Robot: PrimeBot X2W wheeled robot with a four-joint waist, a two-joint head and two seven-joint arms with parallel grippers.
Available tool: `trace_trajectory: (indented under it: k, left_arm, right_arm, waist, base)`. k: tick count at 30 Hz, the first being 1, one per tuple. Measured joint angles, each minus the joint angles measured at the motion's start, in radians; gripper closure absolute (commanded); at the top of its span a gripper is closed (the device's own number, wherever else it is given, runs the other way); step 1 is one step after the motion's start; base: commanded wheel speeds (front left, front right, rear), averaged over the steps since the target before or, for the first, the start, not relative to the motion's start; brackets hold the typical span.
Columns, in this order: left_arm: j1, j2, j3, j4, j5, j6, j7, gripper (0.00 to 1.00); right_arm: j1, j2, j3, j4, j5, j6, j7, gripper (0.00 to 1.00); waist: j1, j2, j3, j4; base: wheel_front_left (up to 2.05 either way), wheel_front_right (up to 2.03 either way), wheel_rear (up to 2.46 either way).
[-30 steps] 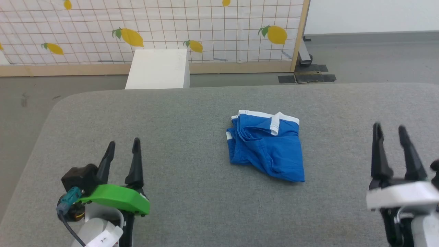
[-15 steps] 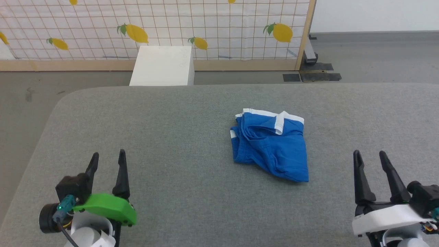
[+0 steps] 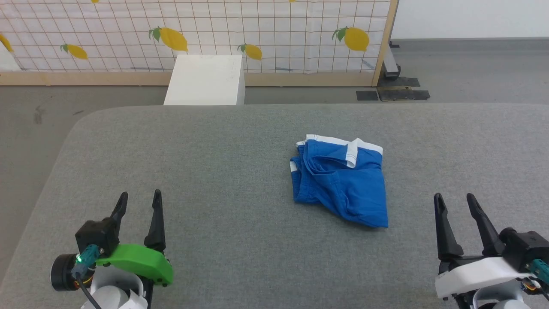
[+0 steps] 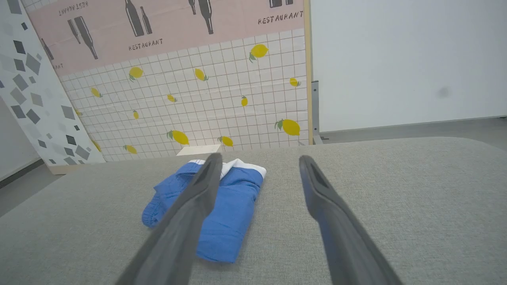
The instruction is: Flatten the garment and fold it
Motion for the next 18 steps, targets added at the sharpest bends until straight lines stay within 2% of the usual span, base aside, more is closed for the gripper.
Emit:
trace_trajectory:
  k: [18]
  left_arm:
    - [0.003,0.006,-0.011,-0.017,-0.005,0.006,0.008,0.00]
  right_arm:
    - [-0.001,0.002,0.005,0.020,-0.001,0.000,0.018,0.00]
  waist:
    - [0.0000,0.0000,0.014,0.000]
  base:
    - [0.00,0.00,0.00]
